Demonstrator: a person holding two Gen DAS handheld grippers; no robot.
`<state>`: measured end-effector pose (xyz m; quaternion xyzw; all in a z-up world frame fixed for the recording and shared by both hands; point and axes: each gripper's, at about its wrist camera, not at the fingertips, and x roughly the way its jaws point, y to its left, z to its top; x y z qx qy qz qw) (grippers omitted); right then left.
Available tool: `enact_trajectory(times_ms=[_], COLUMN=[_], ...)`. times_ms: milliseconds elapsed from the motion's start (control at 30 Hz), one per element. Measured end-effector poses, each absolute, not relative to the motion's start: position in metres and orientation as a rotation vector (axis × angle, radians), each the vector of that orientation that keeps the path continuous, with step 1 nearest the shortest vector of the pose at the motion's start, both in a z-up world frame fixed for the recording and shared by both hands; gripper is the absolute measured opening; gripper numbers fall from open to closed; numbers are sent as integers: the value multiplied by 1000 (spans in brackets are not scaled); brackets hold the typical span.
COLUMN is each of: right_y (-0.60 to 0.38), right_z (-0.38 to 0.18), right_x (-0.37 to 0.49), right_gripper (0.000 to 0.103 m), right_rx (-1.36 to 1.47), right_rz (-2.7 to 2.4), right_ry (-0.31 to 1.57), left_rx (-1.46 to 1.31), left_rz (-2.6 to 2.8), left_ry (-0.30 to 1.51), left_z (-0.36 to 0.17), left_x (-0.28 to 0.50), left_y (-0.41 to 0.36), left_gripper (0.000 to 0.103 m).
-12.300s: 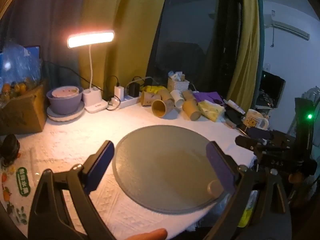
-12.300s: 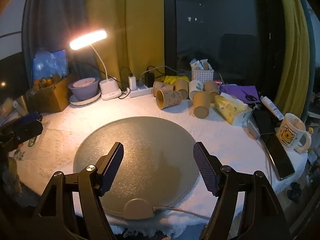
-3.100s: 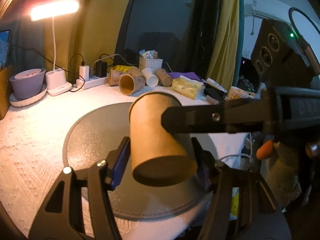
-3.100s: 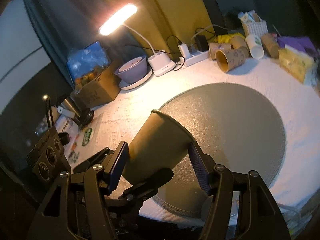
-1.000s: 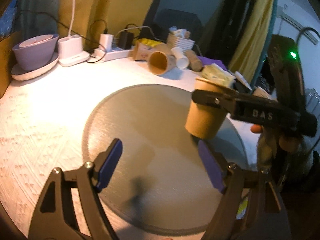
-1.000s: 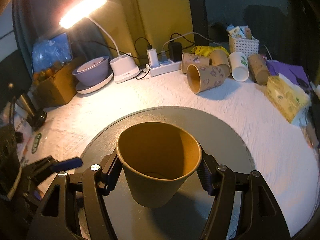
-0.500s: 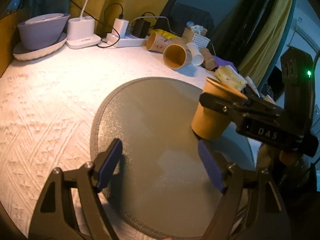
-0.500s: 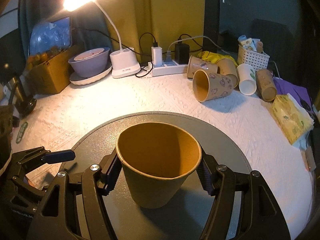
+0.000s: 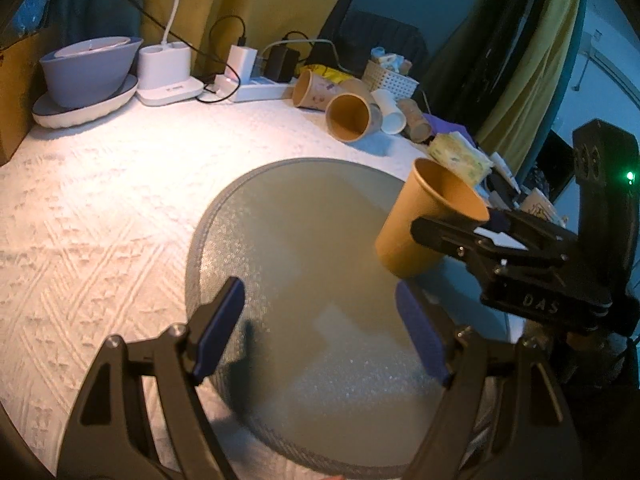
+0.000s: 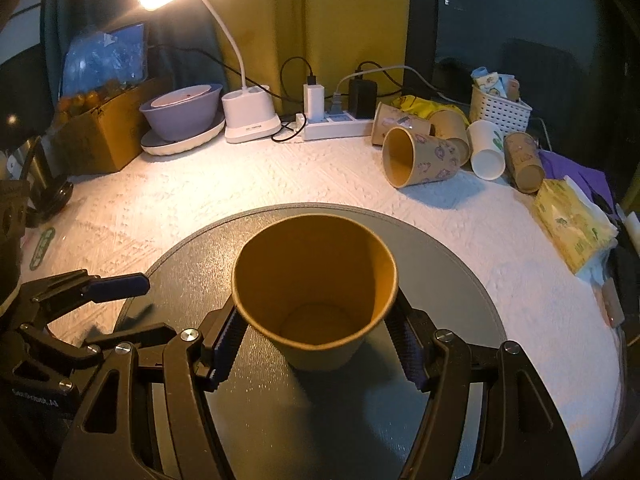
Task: Flip cup upright
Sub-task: 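Set the cup upright on the mat, open the right gripper and withdraw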
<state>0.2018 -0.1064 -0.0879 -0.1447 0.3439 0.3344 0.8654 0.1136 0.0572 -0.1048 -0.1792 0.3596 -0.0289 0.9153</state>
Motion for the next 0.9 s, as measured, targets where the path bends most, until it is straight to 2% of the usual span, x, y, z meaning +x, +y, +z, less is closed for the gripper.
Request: enact_trajectory(times_ms=[900], right_y=[-154], right_z=[-60], right_x=[139], right_gripper=[69], right_rx=[-268], right_rz=[664], right_ry=[638], left_rx=[-256], left_rz=[-69], left_ry=[652], left_z=[-68], left_x=[65], left_y=[18], left_gripper=[79])
